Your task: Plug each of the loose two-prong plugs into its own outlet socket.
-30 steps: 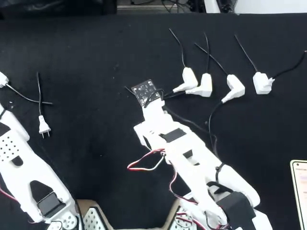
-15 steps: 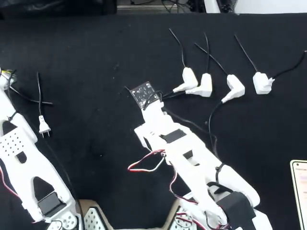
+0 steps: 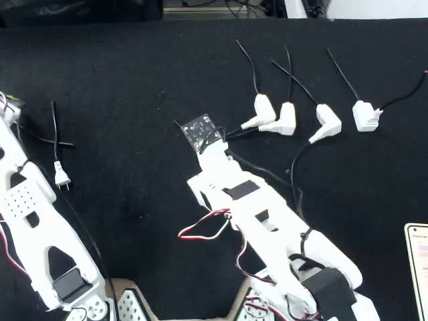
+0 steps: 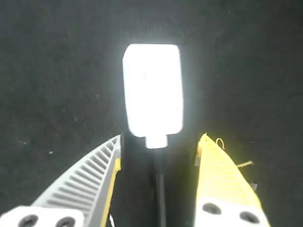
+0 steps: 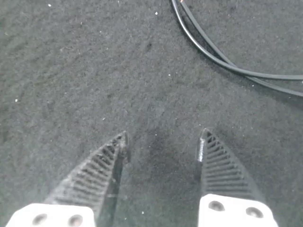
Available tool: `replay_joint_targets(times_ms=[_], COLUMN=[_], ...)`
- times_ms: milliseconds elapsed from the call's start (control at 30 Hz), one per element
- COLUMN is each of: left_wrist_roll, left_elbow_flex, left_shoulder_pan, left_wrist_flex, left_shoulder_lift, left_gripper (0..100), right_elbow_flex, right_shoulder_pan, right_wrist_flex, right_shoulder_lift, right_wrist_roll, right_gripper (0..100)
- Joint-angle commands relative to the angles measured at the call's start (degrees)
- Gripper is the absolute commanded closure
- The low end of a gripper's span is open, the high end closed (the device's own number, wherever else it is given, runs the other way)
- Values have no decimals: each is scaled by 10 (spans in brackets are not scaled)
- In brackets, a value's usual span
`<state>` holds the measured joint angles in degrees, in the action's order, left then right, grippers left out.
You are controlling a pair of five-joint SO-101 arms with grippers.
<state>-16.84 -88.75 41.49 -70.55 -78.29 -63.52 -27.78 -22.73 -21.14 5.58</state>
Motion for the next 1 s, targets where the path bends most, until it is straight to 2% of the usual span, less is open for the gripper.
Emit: replay_joint_targets(times_ms=[0,133,300,367,533,667,833,967], left_wrist_roll=[-6,-6,-6,-6,-6,2,128,135], left_elbow_flex=[-10,-10,-10,-10,-22,-71,-66,-67], left_shoulder_pan=[0,0,-3,-3,15,36,51,74], left_wrist_flex=[32,53,52,48,44,-30,-113,-136], left_shoulder_lift=[-2,-20,-25,-25,-18,-5,71,118], left_gripper=[751,784,981,956,971,970,970,970], right_elbow_flex=[1,1,1,1,1,1,1,0], right_shoulder_pan=[-8,-8,-8,-8,-8,-8,-8,-7], right_wrist_flex=[15,15,15,15,15,15,15,15], right_shoulder_lift=[-19,-19,-19,-19,-19,-19,-19,-19], right_wrist_roll=[5,5,5,5,6,7,7,7], right_gripper=[776,776,776,776,776,776,776,776])
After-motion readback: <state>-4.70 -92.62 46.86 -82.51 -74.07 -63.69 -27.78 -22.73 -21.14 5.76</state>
